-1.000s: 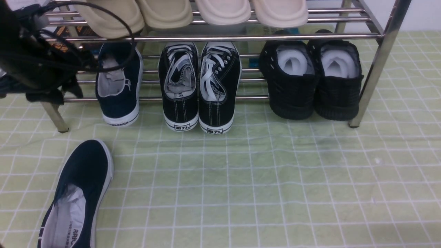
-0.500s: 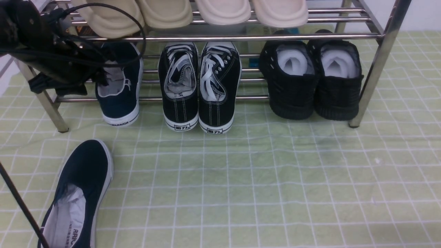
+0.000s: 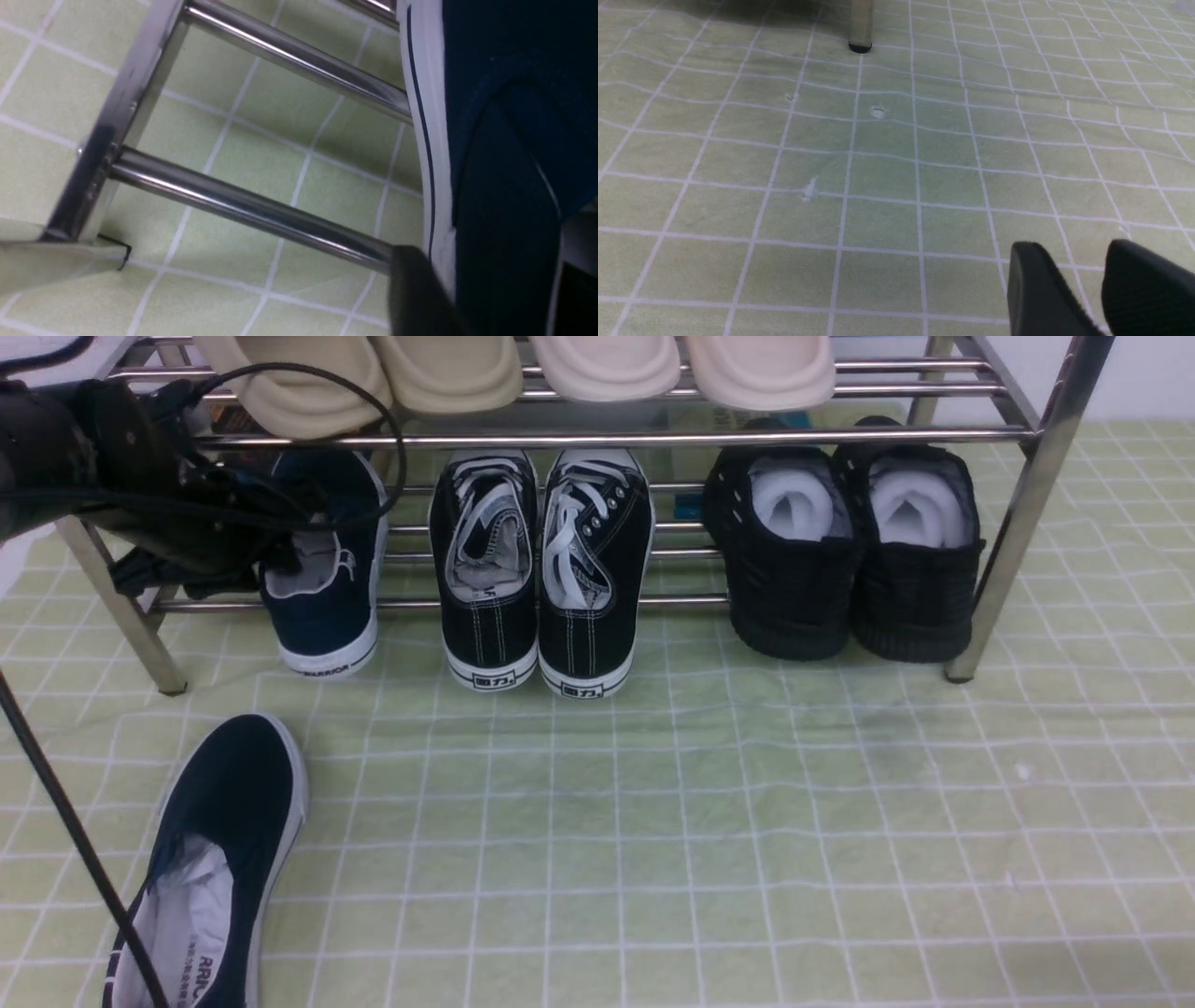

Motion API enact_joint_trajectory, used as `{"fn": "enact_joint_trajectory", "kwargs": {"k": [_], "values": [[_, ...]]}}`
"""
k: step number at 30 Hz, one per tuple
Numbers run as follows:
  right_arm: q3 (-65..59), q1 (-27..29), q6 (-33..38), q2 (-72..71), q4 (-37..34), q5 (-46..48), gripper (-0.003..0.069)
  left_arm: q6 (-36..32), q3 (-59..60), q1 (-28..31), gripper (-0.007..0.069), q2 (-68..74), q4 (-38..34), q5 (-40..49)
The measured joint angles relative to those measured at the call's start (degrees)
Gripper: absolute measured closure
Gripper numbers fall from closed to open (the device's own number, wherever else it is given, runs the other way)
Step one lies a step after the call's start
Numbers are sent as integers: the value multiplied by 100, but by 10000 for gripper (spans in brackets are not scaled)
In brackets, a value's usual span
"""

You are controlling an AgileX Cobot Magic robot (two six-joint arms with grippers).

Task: Take the shoes off the shelf with your hand from the green coffee tablecloth.
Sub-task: 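Grasp the leftmost shoe on the bottom shelf of the shoe rack with the left gripper, then set the held shoe down on the floor in front of the rack with the left gripper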

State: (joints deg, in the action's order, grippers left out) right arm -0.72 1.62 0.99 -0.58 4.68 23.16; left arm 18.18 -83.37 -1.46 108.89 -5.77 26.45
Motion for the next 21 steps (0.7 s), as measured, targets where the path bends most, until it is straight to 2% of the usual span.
{"fn": "enact_joint_trajectory", "kwargs": {"k": [1,2,4,6,17,21], "values": [[0,0,0,0,0,0,421,-6,0,0,462,-3,-16,18],[0,0,0,0,0,0,421,-26,0,0,523,-20,-31,65],[0,0,0,0,0,0,421,-111,-1,0,584,-59,-40,202],[0,0,0,0,0,0,421,-166,-7,0,596,-123,-51,385],[0,0,0,0,0,0,421,-464,16,0,599,-1761,-109,3079],[0,0,0,0,0,0,421,-500,125,-85,596,-2274,-170,3644]]}}
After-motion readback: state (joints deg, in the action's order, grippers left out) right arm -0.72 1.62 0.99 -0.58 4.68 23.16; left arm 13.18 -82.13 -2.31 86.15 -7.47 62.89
